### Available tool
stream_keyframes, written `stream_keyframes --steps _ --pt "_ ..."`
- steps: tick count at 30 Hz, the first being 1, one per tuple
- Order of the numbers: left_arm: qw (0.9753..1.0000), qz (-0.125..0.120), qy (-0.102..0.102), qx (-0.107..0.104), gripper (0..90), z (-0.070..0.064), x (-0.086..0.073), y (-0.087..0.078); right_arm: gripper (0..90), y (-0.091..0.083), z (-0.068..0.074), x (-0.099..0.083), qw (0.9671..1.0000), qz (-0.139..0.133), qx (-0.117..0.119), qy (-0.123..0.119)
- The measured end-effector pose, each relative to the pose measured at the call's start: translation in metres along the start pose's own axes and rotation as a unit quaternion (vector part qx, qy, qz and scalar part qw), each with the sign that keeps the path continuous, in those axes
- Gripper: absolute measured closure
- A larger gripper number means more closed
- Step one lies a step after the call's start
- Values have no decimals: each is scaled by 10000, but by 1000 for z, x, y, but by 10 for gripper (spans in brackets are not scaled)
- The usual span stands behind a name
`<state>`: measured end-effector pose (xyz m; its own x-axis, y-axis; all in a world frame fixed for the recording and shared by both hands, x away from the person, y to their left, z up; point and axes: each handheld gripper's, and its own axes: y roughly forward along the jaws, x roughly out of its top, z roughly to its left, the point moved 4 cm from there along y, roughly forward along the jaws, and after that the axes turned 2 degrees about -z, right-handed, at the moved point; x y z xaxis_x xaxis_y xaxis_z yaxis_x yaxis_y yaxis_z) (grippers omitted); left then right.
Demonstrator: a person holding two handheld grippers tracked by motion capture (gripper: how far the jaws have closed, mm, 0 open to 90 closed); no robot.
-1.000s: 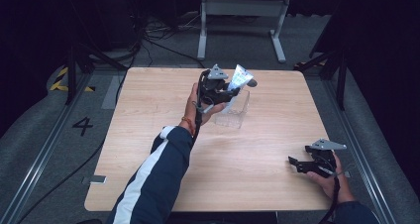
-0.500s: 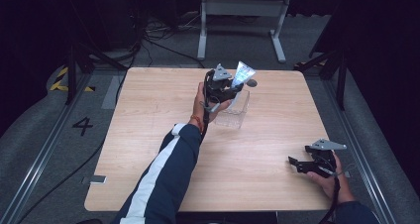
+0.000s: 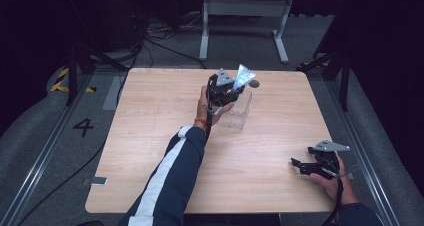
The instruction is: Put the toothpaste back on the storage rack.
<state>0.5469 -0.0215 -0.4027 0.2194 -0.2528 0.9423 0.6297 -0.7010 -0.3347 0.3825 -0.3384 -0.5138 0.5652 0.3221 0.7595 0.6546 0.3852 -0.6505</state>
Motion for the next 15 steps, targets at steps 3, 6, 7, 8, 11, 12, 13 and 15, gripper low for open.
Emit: stream_keyframes --steps 3,6,7,8,11,12,13,15 --pt "9999 29 -111 5 679 1 -6 2 147 0 0 0 10000 1 2 -4" --pt "9999 -6 -147 -1 678 0 -11 5 147 0 0 0 10000 -1 -1 -14" --pt "9999 19 -127 1 678 0 -13 6 147 0 0 0 10000 -2 -2 -13" --pt "10000 29 -92 22 678 0 -14 7 147 0 0 0 10000 0 0 -10" --pt "9999 61 -104 7 676 -1 -18 8 147 0 0 0 10000 1 0 -7" --pt "9999 75 -103 -1 675 -1 -19 9 147 0 0 0 10000 0 0 -5" --pt "9999 95 -87 18 675 -2 -21 9 147 0 0 0 10000 1 -1 -10" --pt "9999 133 -105 -17 674 -3 -23 9 147 0 0 0 10000 1 0 -8"
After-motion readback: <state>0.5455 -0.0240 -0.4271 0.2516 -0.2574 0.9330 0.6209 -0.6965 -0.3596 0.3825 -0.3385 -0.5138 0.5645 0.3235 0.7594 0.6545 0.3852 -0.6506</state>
